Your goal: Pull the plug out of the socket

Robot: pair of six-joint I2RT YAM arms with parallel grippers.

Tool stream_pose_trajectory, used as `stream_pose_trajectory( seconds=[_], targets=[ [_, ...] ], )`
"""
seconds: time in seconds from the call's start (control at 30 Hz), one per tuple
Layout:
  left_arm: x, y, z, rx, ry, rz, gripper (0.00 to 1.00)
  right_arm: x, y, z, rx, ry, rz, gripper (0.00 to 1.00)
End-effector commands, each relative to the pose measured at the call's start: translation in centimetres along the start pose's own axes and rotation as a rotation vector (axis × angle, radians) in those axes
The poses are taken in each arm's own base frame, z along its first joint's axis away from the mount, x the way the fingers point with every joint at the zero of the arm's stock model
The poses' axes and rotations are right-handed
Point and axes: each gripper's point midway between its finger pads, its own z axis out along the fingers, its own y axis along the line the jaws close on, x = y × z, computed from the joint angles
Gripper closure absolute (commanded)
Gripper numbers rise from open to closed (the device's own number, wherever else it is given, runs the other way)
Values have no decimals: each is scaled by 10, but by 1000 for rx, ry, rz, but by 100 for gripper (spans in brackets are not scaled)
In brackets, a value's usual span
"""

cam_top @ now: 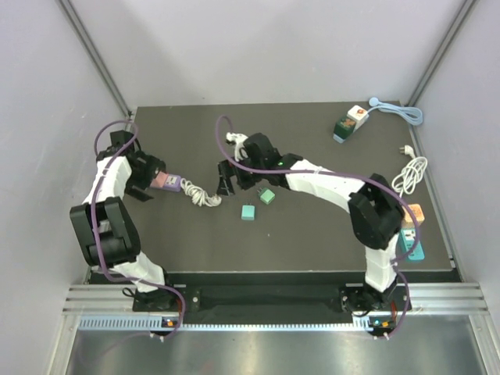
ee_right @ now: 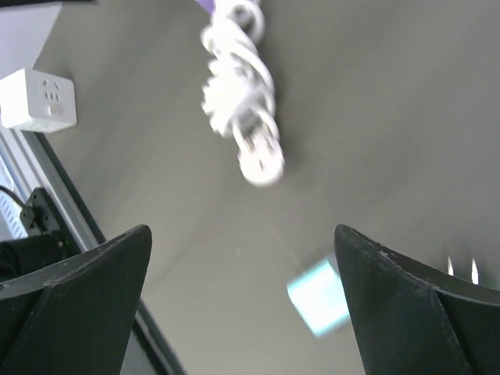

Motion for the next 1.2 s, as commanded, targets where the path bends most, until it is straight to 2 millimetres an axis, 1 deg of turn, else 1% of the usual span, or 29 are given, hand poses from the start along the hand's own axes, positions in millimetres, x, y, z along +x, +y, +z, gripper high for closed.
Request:
stream_pose_trajectory(
  seconds=[0.0,0.03,0.07,0.1,0.13,0.17,0.2,0.23,0.27,0.3,0.33,0.37,0.4,0.43,0.53,0.6,0.63,0.67,0.73,0.8,0.83,0.9,0.93,1.0,1.03,1.07,1.17],
  targets=[
    [6,-37,-15,165,29,-41,2,-14,22,22,-51,3,-121,0],
    [0,-36,-15,159,-7,-74,2,-26,34,25,-72,-14,-141,0],
    [-3,-33,-16,157,-34,-90,2,-20,30,36,-70,8,-142,0],
    [-6,-32,-15,145,-49,-106,2,-18,32,41,-71,24,-143,0],
    [-10,-28,-13,122,-68,-123,2,-28,41,44,-85,7,-161,0],
    [-10,-29,-10,112,-63,-131,2,-21,38,53,-80,31,-167,0],
    [-9,-27,-8,100,-55,-141,2,-21,43,57,-85,29,-180,0],
    [-11,-22,-5,67,-70,-156,2,-29,47,59,-90,13,-192,0],
    [-11,-22,1,53,-61,-163,2,-26,47,66,-90,18,-211,0],
    [-10,-20,5,39,-54,-169,2,-27,48,69,-89,13,-220,0],
    [-10,-19,7,22,-49,-180,2,-31,53,72,-91,3,-236,0],
    [-13,-20,11,11,-52,-183,2,-27,52,78,-92,9,-251,0],
    [-14,-20,14,3,-55,-183,2,-29,54,81,-97,2,-262,0],
    [-16,-20,16,-1,-58,-185,2,-30,59,84,-107,-5,-277,1],
    [-25,-27,18,-3,-77,-189,2,-27,65,95,-123,-14,-304,7],
    [-33,-30,15,-1,-107,-196,2,-22,66,103,-131,-9,-313,10],
    [-35,-32,14,3,-115,-197,2,-25,68,104,-130,-17,-320,11],
    [-37,-33,14,5,-117,-197,2,-20,64,110,-124,-3,-321,11],
    [-38,-33,15,1,-121,-201,2,-22,66,115,-133,-7,-326,12],
    [-37,-32,18,-14,-107,-202,2,-18,64,122,-137,2,-319,11],
    [-36,-31,19,-23,-108,-202,2,-19,68,124,-150,-1,-321,11],
    [-37,-28,25,-46,-109,-205,2,-14,66,135,-150,6,-321,11],
    [-37,-28,25,-47,-108,-205,2,-18,68,134,-150,-5,-324,11],
    [-37,-27,31,-62,-103,-207,2,-14,64,143,-146,5,-318,12],
    [-38,-27,32,-63,-107,-209,2,-17,66,144,-141,-7,-322,13],
    [-39,-26,37,-77,-106,-209,2,-15,61,148,-132,-4,-320,13],
    [-42,-28,41,-90,-102,-201,2,-15,59,155,-118,-15,-334,15]
  ],
)
